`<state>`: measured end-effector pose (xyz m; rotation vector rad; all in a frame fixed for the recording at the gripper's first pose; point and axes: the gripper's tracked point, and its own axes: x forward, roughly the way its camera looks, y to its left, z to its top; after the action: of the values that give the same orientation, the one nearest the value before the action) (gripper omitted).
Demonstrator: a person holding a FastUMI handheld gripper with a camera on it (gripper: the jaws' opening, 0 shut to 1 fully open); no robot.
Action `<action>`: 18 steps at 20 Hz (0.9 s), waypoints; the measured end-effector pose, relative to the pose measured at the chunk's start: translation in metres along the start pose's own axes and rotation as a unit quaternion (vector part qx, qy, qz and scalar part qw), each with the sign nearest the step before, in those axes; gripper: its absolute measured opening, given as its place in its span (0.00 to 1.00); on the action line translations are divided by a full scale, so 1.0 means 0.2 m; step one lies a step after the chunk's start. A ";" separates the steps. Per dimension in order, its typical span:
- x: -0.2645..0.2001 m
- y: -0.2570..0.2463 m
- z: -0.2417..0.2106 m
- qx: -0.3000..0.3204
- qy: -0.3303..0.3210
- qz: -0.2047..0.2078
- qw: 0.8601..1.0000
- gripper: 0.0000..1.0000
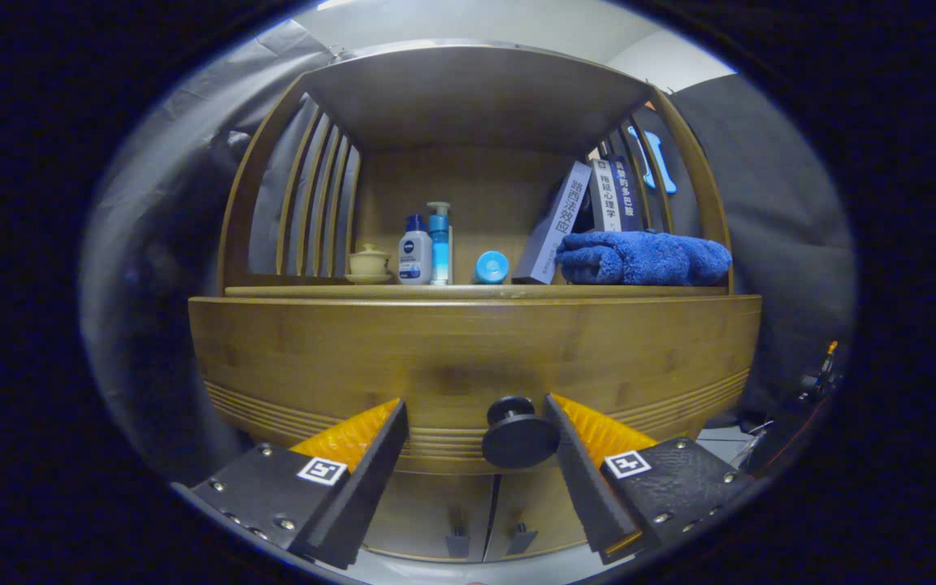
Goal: Pull open the drawer, take out the items inside it, and place them on the countertop above the cabinet.
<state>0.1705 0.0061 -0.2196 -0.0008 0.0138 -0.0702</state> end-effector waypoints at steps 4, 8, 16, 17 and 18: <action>0.07 0.01 0.00 0.000 0.000 0.000 1.000 0.99; 0.15 0.02 -0.01 0.010 0.011 -0.002 1.000 1.00; 0.16 0.01 -0.01 -0.011 0.011 0.000 1.000 0.99; 0.15 0.00 -0.02 -0.023 0.019 0.000 1.000 0.99; 0.13 0.00 0.01 -0.033 0.014 0.001 0.999 0.99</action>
<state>0.1970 0.0038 -0.2180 -0.0655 0.0439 -0.0673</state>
